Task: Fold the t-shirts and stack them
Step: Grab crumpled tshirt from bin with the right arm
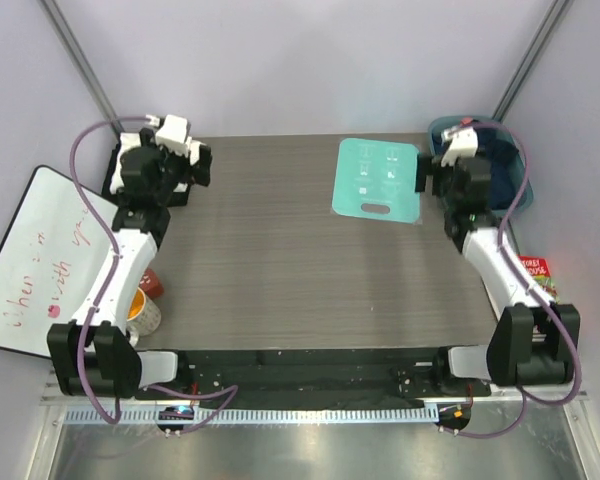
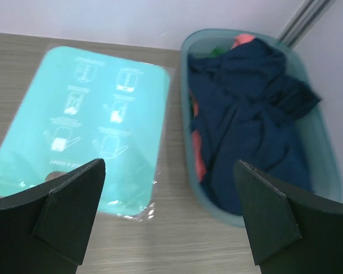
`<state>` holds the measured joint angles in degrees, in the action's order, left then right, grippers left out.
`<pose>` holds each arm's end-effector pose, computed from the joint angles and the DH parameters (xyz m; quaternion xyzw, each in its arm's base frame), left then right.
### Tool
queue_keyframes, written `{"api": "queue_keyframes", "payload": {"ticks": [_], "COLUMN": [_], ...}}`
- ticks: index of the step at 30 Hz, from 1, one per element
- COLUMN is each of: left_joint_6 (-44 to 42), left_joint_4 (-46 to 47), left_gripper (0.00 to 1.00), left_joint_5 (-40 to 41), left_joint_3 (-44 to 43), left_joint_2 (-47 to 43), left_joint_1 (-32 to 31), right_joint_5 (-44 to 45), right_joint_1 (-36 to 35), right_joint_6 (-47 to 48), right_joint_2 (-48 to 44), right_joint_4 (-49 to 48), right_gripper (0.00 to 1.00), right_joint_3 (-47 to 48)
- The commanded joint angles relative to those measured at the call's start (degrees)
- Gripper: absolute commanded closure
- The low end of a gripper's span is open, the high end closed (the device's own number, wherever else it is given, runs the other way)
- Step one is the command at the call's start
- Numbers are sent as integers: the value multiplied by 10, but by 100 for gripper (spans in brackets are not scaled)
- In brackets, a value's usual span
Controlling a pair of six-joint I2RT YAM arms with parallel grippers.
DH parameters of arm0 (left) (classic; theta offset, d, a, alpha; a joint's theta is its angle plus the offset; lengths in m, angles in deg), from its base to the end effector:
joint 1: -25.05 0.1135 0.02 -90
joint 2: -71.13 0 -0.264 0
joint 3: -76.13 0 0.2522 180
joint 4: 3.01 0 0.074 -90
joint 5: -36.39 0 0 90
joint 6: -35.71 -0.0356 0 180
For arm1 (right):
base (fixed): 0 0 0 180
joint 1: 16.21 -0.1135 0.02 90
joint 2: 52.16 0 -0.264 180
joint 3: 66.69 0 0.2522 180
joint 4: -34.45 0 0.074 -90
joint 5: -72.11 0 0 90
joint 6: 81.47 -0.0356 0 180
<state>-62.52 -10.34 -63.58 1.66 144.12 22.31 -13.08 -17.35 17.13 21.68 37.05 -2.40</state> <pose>0.3027 -0.0207 0.3613 0.1286 0.7305 -0.0325 0.6699 0.3023 0.0030 0.3022 -0.0397 0.7767 -0.0734 0.6243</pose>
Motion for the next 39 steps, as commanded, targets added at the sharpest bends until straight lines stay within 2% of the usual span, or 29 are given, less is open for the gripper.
{"api": "queue_keyframes", "payload": {"ticks": [1,2,3,5,7,8,9,11,14,16,19,21,22,23,30,39], "left_joint_6": [-55,-63,-71,-132,-170,-182,-204,-218,-236,-235,-234,-233,-235,-236,-222,-204], "left_joint_4": [-229,-267,-286,-359,-405,-435,-442,-448,-432,-425,-422,-420,-419,-419,-412,-379], "left_gripper": [0,0,0,0,0,0,0,0,0,0,0,0,0,0,0,0], "left_joint_5": [-44,-28,-25,-36,-33,-29,-22,-9,2,4,11,17,22,23,21,13], "left_joint_3": [-136,-158,-178,-238,-293,-308,-319,-336,-339,-334,-326,-316,-312,-309,-287,-238], "left_joint_2": [83,98,113,163,195,219,227,237,234,230,225,221,219,218,208,181], "left_joint_1": [-1,-1,-1,-3,-6,-7,-7,-7,-8,-8,-9,-9,-8,-8,-9,-26], "right_joint_5": [75,82,86,81,84,79,67,57,48,31,-6,-28,-25,-20,33,92], "right_joint_1": [22,32,56,78,101,110,119,135,151,156,156,152,149,145,127,77], "right_joint_6": [63,52,40,23,22,19,18,23,39,43,52,58,62,65,78,134], "right_joint_2": [110,167,186,239,292,318,371,419,480,505,523,523,519,516,460,408], "right_joint_4": [330,344,351,334,355,387,405,445,461,461,470,480,482,482,450,386], "right_gripper": [0,0,1,9,11,14,14,13,14,22,40,60,71,99,99,99], "right_joint_3": [219,283,308,363,416,477,508,589,649,670,680,680,678,677,709,862]}}
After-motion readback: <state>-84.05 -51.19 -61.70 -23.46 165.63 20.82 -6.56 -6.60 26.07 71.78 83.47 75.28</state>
